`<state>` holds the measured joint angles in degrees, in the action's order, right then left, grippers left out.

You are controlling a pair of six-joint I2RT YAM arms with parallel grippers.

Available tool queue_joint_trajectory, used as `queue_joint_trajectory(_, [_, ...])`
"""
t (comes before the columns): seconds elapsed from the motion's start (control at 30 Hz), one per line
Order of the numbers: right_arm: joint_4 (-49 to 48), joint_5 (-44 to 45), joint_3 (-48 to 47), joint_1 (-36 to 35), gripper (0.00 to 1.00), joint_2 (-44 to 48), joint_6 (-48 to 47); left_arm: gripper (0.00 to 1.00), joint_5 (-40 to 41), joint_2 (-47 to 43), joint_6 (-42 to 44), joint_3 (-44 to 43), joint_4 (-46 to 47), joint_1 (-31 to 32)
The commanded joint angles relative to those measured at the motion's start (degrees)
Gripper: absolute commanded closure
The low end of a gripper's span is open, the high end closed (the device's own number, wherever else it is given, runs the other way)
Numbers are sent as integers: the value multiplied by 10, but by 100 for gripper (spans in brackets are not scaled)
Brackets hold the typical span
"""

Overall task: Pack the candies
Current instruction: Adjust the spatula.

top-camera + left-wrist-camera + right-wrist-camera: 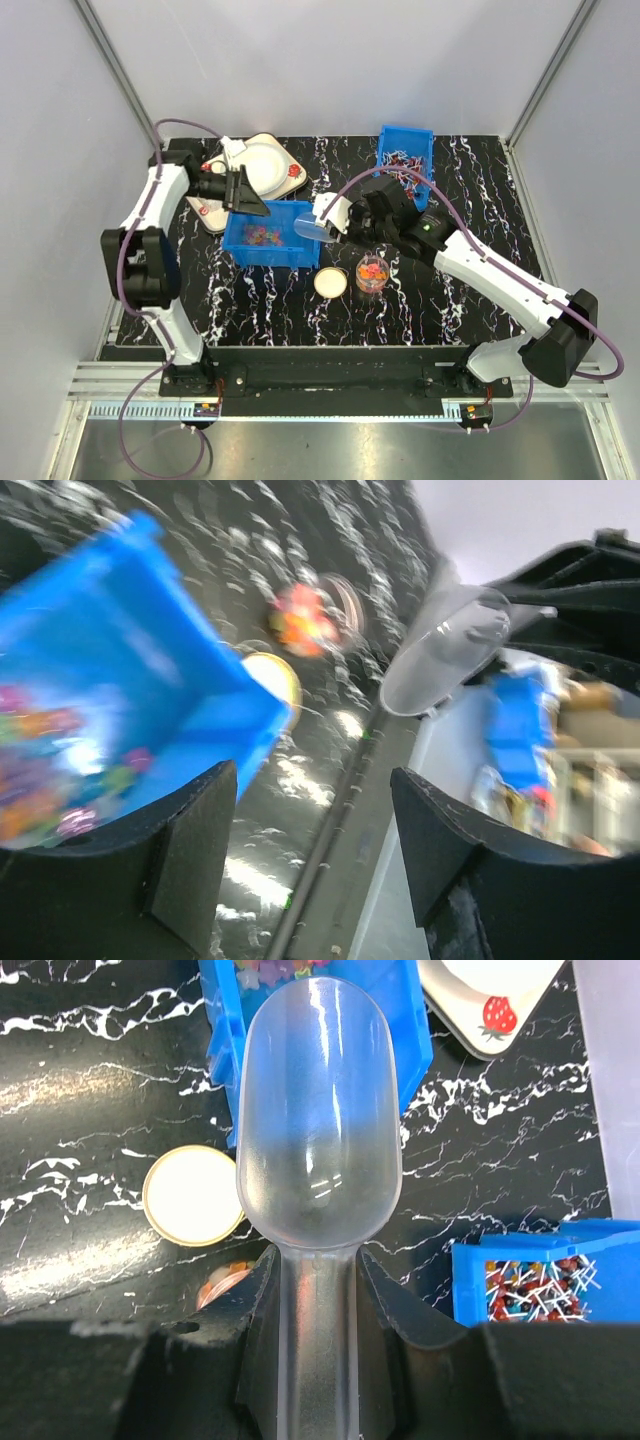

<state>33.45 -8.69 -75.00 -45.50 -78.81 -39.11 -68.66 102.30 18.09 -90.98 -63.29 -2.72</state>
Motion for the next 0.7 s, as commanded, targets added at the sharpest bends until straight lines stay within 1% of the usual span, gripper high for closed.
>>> queue_joint_trajectory(0.0, [-44,0,-27,-9,100,11,6,35,-105,40,124,-48,-134,46])
queue_joint_trajectory(0.03, [-45,1,-27,-11,100,10,5,35,-113,48,142,-64,-172,52])
queue_joint_trajectory(0.07, [-47,2,-26,-12,100,8,4,36,-118,54,173,-72,-188,61])
queue_joint_trajectory(0.2, [-52,0,-25,-16,100,4,6,38,-125,77,206,-97,-227,81])
queue_joint_trajectory(0.4, [-52,4,-33,-26,100,-8,7,43,-125,77,206,-94,-224,105])
queue_joint_trajectory(0.6, [-52,26,-44,-37,100,-22,-3,48,-111,64,179,-72,-192,123])
queue_joint_trajectory(0.63, [-52,30,-44,-41,100,-24,-4,49,-110,61,177,-69,-185,126])
queue_joint_trajectory(0.67, [-52,37,-44,-43,100,-26,-6,52,-109,59,172,-66,-182,127])
